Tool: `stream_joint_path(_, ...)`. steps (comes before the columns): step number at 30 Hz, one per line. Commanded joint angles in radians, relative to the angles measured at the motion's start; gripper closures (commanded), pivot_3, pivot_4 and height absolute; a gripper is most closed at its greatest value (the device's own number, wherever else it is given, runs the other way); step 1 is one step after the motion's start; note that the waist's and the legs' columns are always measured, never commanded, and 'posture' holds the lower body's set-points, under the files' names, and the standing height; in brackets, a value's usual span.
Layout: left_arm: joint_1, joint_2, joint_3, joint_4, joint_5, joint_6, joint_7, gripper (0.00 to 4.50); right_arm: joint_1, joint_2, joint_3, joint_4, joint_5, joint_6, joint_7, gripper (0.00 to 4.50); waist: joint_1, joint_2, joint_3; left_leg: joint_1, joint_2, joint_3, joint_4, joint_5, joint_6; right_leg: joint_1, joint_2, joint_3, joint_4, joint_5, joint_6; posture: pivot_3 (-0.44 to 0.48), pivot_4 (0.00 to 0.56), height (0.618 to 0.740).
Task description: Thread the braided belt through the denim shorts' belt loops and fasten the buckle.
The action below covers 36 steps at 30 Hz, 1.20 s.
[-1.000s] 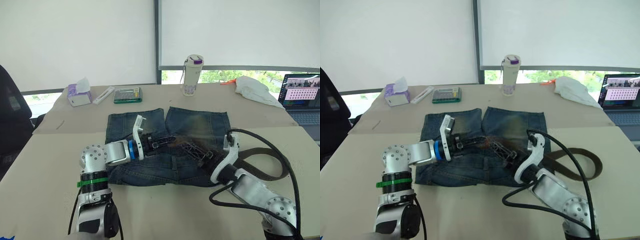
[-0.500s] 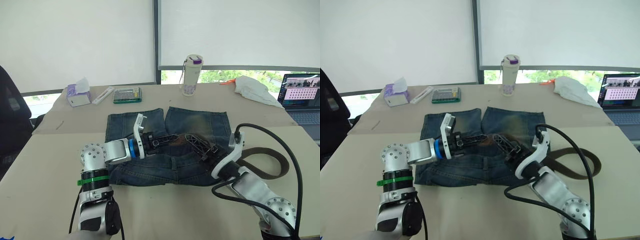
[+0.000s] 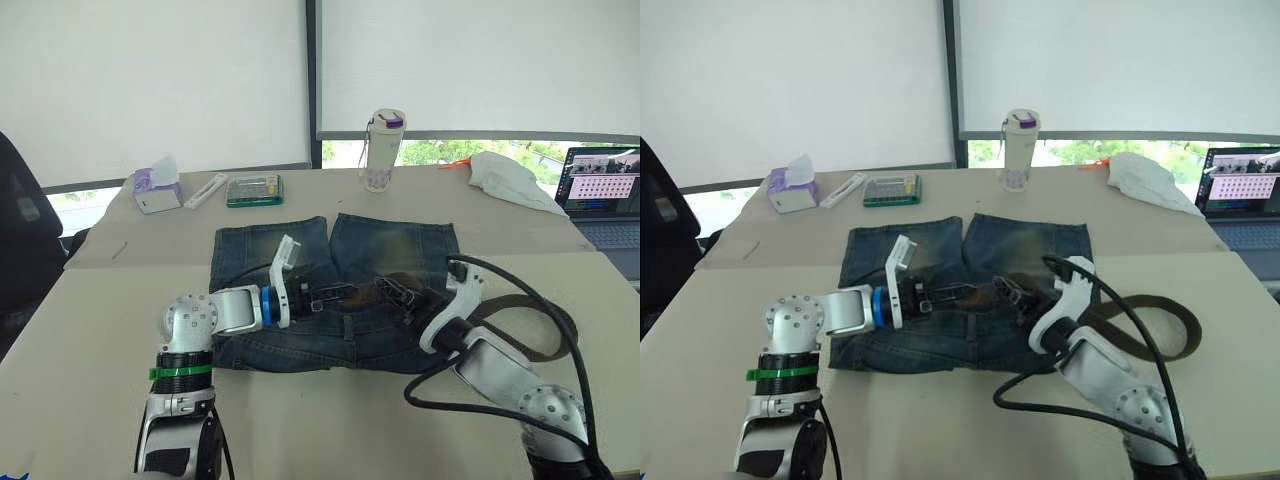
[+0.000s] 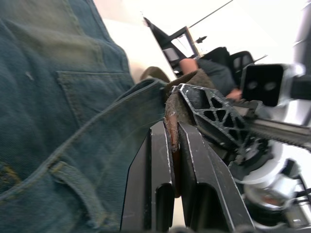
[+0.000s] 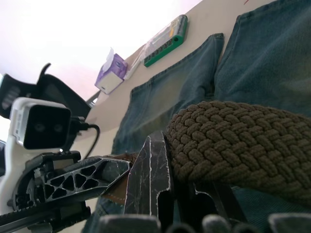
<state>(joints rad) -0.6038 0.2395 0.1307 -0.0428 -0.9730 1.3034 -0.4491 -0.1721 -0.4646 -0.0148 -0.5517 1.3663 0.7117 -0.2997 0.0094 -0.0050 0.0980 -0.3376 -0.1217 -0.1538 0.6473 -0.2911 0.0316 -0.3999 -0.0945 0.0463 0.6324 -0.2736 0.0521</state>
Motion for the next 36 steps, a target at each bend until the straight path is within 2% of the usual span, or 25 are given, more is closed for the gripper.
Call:
stream_joint_path(1,0.042,0.142,-0.157,-0.132,0.186,-0.248,-0.168,3.12,-0.034,-0.088,0.011,-0.026,-0.095,0.078,0.02,4.5,-0.001,0.0,0.0,0.0,0.0,0.0,-0.001,0.0,0.0,0.0,0.0,0.0,0.0,0.0,0.0,0.0,0.15,0.74)
stream_joint_path(3,0.101,0.238,-0.24,-0.193,0.301,-0.445,-0.3,2.43,-0.045,-0.107,0.024,-0.006,-0.126,0.107,0.029,4.5,-0.005,0.001,-0.001,0.0,0.001,0.001,-0.004,0.0,-0.001,-0.001,0.0,0.001,-0.001,0.0,-0.001,0.0,0.15,0.74)
stream_joint_path(6,0.191,0.334,-0.284,-0.226,0.389,-0.623,-0.433,1.46,-0.047,-0.084,0.016,0.048,-0.15,0.133,0.024,4.5,-0.003,0.001,0.0,0.0,0.003,0.002,-0.005,0.001,-0.001,-0.002,0.0,0.001,-0.002,0.001,-0.002,0.0,0.15,0.74)
stream_joint_path(8,0.267,0.394,-0.294,-0.241,0.441,-0.741,-0.515,1.46,-0.043,-0.065,0.02,0.088,-0.177,0.155,0.024,4.5,-0.003,0.002,0.0,0.0,0.003,0.002,-0.005,0.001,-0.001,-0.002,0.0,0.001,-0.002,0.001,-0.002,0.0,0.15,0.74)
stream_joint_path(10,0.308,0.416,-0.298,-0.235,0.468,-0.807,-0.557,1.46,-0.044,-0.041,0.026,0.104,-0.19,0.169,0.037,4.5,-0.002,0.002,0.0,0.0,0.003,0.002,-0.005,0.0,-0.001,-0.002,0.0,0.001,-0.002,0.001,-0.002,0.0,0.15,0.74)
stream_joint_path(18,0.342,0.371,-0.296,-0.172,0.54,-0.864,-0.514,1.46,-0.079,0.127,0.027,0.191,-0.17,0.207,0.069,4.5,-0.011,0.002,0.0,-0.001,0.005,0.001,-0.005,0.0,0.0,-0.002,0.001,0.001,-0.001,0.001,-0.002,0.0,0.15,0.74)
stream_joint_path(21,0.343,0.34,-0.288,-0.163,0.545,-0.837,-0.48,1.46,-0.092,0.138,0.026,0.2,-0.166,0.258,0.082,4.5,-0.023,0.002,0.0,-0.001,0.006,0.0,-0.005,0.0,-0.001,-0.003,0.002,0.001,0.0,0.001,-0.002,0.0,0.15,0.74)
stream_joint_path(25,0.356,0.344,-0.306,-0.164,0.571,-0.863,-0.499,1.46,-0.081,0.14,0.003,0.191,-0.135,0.309,0.085,4.5,-0.025,0.003,-0.001,-0.001,0.007,0.0,-0.005,0.0,-0.001,-0.003,0.002,0.001,0.0,0.001,-0.003,0.0,0.15,0.74)
stream_joint_path(36,0.43,0.399,-0.331,-0.066,0.683,-0.999,-0.575,1.46,-0.051,0.168,-0.041,0.173,-0.049,0.374,0.023,4.5,-0.024,0.004,-0.001,0.0,0.007,0.001,-0.006,0.0,-0.001,-0.003,0.002,0.0,-0.001,0.002,-0.003,0.0,0.15,0.74)
